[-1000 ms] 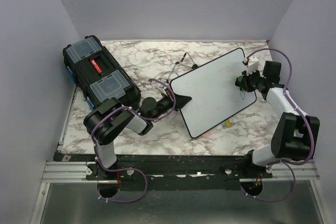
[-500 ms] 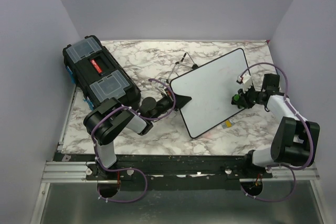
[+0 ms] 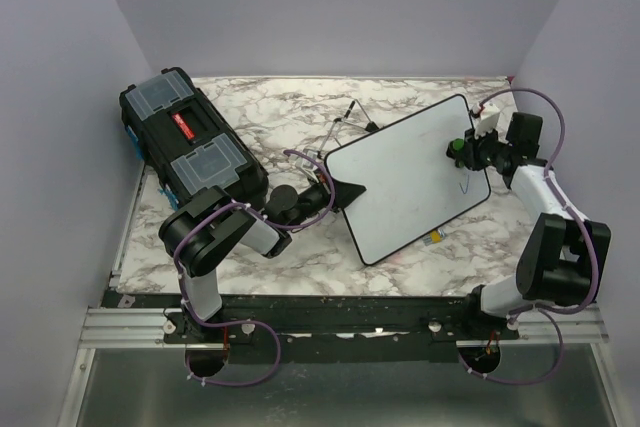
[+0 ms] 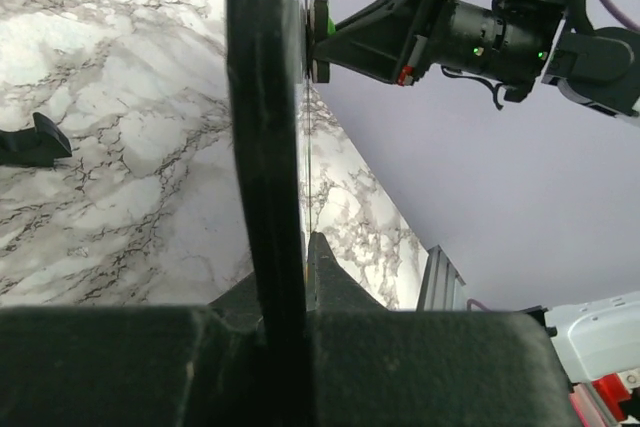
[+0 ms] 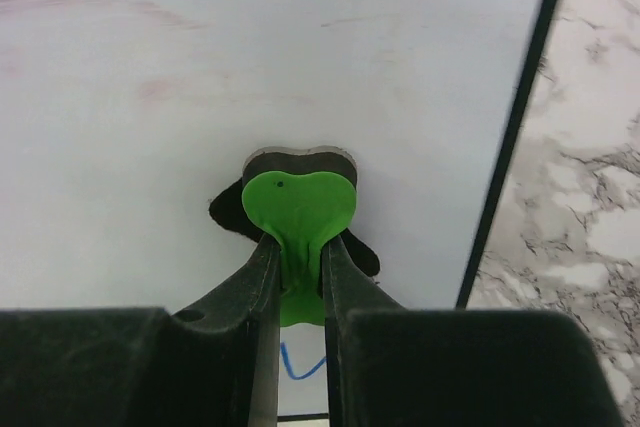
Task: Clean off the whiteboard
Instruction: Erase the whiteboard at the center of the board.
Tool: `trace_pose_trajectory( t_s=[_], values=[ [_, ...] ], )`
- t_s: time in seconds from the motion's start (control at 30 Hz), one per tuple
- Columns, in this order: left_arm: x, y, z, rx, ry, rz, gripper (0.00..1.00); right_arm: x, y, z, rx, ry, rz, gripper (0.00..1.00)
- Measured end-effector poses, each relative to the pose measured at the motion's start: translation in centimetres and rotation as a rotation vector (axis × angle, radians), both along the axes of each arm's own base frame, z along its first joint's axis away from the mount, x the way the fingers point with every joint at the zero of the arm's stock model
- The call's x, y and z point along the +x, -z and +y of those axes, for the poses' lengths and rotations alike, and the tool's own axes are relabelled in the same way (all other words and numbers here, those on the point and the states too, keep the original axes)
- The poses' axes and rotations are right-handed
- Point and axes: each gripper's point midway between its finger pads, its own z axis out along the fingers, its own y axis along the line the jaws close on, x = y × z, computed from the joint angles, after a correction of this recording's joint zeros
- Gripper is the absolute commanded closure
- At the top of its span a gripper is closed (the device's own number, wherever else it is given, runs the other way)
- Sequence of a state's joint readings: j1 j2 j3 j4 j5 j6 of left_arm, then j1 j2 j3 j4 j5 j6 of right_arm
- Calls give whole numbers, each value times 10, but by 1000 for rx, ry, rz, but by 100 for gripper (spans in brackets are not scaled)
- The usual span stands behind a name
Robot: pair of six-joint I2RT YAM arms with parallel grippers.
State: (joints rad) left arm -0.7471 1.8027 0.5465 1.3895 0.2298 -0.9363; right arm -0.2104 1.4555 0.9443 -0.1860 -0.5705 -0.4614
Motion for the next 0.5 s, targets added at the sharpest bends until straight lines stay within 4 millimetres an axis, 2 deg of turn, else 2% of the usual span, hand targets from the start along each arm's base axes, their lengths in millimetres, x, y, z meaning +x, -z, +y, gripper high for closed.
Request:
trace_pose_trajectory(
  t_s=[0.13,0.23,0.3,0.37,0.5],
  values=[
    [0,1,1,-1,-2,9,100,10,7,-22,-21,97,8,99],
    [0,2,2,0,-2,9,100,5,17,-42,-58,146,24,99],
    [0,1,2,-2,-2,8,100,-4,28,-49,-92,130,45,99],
    [0,1,2,-4,-2,11,100,-17,41,-47,-123,73,76,100],
    [1,3,4,-5,-8,25,100,-46,59,-30,-153,-89,109,99]
  ],
)
